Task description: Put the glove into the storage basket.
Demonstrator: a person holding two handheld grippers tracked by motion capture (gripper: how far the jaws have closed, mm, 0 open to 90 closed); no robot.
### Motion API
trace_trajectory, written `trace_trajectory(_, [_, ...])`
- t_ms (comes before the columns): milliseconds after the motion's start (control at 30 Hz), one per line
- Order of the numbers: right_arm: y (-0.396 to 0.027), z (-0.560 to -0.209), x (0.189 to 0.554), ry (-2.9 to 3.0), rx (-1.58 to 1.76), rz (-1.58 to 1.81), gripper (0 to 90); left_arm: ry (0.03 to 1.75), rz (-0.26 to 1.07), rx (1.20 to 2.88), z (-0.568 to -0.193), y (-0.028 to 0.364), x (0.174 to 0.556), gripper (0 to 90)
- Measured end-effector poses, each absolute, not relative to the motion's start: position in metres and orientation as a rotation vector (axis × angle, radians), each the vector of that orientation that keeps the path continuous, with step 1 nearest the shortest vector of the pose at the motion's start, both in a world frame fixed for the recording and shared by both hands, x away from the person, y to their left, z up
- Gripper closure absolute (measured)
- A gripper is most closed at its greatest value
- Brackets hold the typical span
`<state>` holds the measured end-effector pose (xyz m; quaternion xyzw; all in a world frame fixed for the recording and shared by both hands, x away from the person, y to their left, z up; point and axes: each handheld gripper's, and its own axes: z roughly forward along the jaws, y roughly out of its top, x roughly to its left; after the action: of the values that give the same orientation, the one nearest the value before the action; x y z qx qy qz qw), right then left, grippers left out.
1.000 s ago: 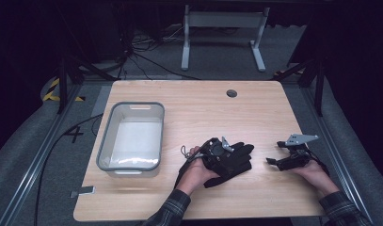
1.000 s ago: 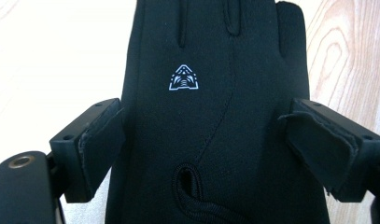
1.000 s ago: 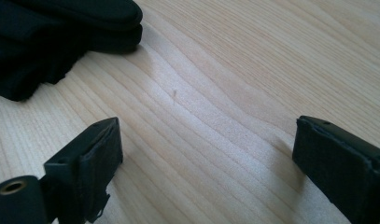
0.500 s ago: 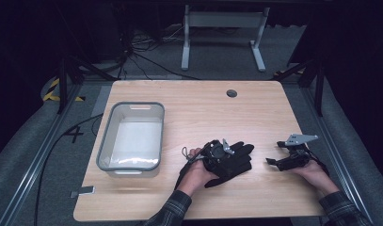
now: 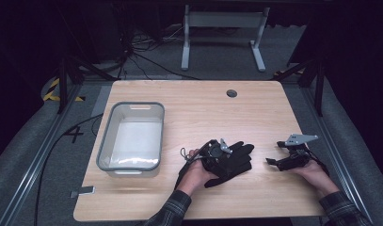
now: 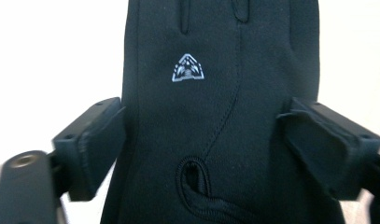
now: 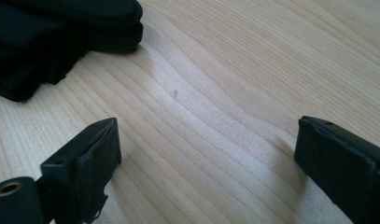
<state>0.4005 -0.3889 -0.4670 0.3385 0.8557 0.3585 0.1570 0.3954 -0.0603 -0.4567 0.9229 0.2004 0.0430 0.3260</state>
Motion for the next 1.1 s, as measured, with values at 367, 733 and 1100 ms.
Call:
trace_trajectory(367, [-0.389,-0.467,0.401,2.45,0.968,1.025,7.5,0.468,0.054,2.432,-0.448,-0.06,0.391,68.0])
trace_trajectory(733, [-0.389,-0.467,0.401,2.449,0.967,1.026,7.5,0.556,0.005,2.365,-0.419,-0.046,0.387,68.6])
trace_trajectory(1100, [-0.389,-0.467,0.401,2.448,0.966,1.026,7.5,0.614,0.042,2.287,-0.389,-0.019,0.392,68.2])
